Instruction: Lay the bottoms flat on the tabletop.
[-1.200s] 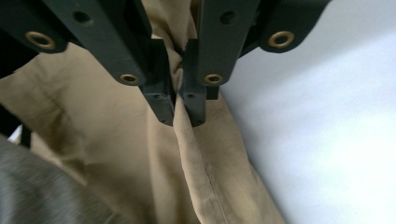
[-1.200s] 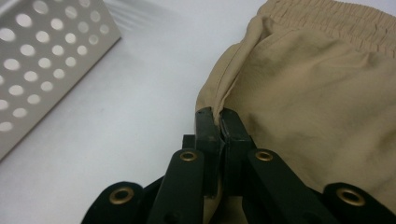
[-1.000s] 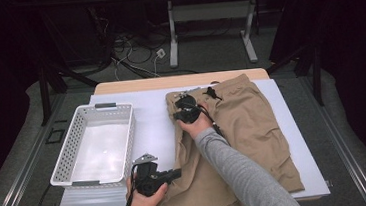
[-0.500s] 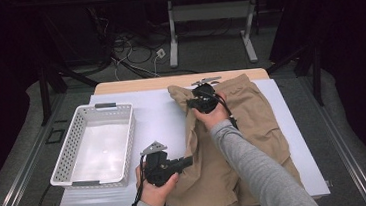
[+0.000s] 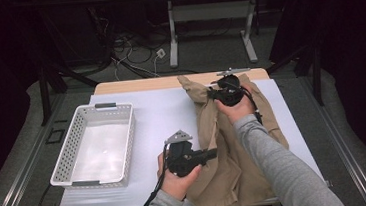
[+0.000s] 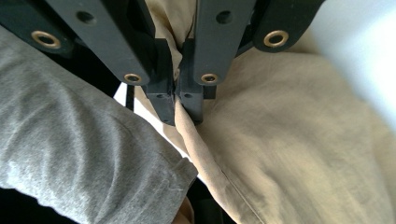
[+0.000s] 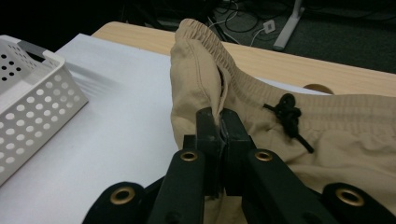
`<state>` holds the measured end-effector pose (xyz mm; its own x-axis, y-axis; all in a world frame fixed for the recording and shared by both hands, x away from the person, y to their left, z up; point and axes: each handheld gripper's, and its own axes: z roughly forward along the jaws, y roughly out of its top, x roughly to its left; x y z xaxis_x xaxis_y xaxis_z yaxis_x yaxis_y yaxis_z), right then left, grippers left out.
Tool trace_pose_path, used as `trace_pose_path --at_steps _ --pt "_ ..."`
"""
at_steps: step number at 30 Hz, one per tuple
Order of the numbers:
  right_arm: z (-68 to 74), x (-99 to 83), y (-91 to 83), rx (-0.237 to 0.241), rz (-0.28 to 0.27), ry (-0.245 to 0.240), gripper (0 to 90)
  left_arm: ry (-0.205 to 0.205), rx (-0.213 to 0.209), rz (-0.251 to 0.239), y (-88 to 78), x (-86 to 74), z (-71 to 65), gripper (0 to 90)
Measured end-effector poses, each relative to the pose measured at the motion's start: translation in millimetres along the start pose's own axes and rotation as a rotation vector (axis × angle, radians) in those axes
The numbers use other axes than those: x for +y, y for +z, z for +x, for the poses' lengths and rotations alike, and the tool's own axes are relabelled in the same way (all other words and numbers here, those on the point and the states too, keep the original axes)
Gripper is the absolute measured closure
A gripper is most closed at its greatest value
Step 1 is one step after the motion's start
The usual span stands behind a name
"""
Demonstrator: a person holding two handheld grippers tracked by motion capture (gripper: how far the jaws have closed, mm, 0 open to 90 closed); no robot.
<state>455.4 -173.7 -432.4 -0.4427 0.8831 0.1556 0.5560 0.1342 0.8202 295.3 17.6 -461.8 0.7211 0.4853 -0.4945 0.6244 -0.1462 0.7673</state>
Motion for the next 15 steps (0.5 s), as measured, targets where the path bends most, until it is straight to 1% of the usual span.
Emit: trace_pose_path --at_steps 3,5,9,12,14,15 --pt "-12.3 -1.5 -10.9 -0.004 -0.017 0.004 88.0 0.014 -0.014 0.003 9.0 5.1 -6.6 87.9" --pt "-22.5 -3.8 -18.6 -0.013 -0.026 0.013 87.9 0.015 -0.019 0.006 15.0 8.2 -9.9 88.0" --pt "-45.2 -9.7 -33.0 -0.039 -0.037 0.054 87.9 0.025 -0.025 0.016 28.1 14.0 -13.7 88.0" --pt "-62.0 -14.4 -43.4 -0.056 -0.044 0.082 87.9 0.02 -0.04 0.022 37.9 18.1 -15.7 87.9" --pt "-72.3 -17.7 -49.7 -0.071 -0.054 0.094 88.0 0.018 -0.045 0.031 45.1 20.1 -17.3 87.9" --pt "-77.0 -19.0 -53.3 -0.079 -0.048 0.095 88.0 0.023 -0.05 0.04 48.3 21.1 -17.6 88.0"
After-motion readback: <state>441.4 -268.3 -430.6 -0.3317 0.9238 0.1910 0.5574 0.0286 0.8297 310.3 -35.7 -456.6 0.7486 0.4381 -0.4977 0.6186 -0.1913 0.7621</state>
